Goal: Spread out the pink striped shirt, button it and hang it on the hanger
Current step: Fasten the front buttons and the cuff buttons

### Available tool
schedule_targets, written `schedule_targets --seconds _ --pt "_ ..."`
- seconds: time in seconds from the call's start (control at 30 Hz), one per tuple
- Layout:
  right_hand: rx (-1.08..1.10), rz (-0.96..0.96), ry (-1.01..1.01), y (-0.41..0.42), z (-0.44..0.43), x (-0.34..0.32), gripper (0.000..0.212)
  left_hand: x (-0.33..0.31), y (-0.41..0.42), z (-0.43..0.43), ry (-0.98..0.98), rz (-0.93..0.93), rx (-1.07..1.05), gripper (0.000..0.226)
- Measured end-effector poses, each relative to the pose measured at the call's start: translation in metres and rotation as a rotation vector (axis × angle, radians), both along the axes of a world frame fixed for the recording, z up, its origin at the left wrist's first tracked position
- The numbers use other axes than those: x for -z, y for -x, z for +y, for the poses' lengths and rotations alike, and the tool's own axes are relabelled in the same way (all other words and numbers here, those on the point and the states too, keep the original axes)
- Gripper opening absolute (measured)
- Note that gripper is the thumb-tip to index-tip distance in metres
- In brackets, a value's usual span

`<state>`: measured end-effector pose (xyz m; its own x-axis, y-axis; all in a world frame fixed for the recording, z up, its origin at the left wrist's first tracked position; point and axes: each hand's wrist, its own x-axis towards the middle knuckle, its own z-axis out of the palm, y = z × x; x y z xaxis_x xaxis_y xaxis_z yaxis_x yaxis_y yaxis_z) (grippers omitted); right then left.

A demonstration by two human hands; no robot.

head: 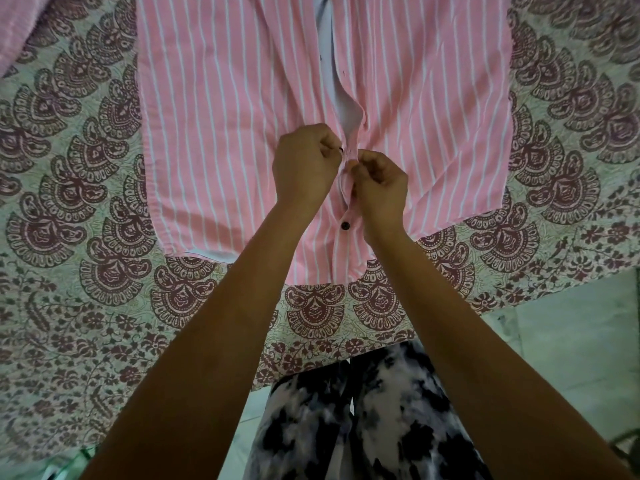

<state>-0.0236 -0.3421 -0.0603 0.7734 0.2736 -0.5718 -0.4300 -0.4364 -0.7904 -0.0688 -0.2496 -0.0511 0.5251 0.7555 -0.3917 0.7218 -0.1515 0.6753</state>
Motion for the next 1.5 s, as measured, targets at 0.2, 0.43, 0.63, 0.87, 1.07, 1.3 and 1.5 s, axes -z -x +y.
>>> schedule_targets --seconds 0.2,0.43,0.63,0.87,1.07,1.3,1.5 --pt "-0.058 -0.136 0.001 0.004 0.004 -0.005 0.013 -0.011 0.004 -0.001 -0.12 0.092 -0.002 0.011" --pt "-0.133 -0.184 0.01 -0.003 0.005 -0.01 0.016 -0.026 -0.003 -0.005 0.059 -0.038 -0.154 0.01" --pt "-0.213 -0.14 -0.034 -0.008 0.0 -0.009 0.019 -0.024 -0.005 -0.003 0.125 -0.016 -0.199 0.013" --pt "-0.266 -0.025 -0.078 -0.028 0.005 -0.005 0.01 -0.022 -0.001 -0.004 0.274 -0.087 -0.299 0.02" --pt "-0.372 -0.075 -0.084 -0.033 0.009 -0.005 0.004 -0.018 -0.001 -0.002 0.433 -0.122 -0.44 0.031" --pt "-0.461 -0.426 0.029 -0.024 0.007 -0.003 0.01 -0.022 -0.013 -0.007 0.645 -0.18 -0.595 0.021" --pt "-0.439 -0.442 0.049 -0.02 0.005 -0.004 0.019 -0.023 -0.011 -0.01 0.739 -0.292 -0.621 0.01"
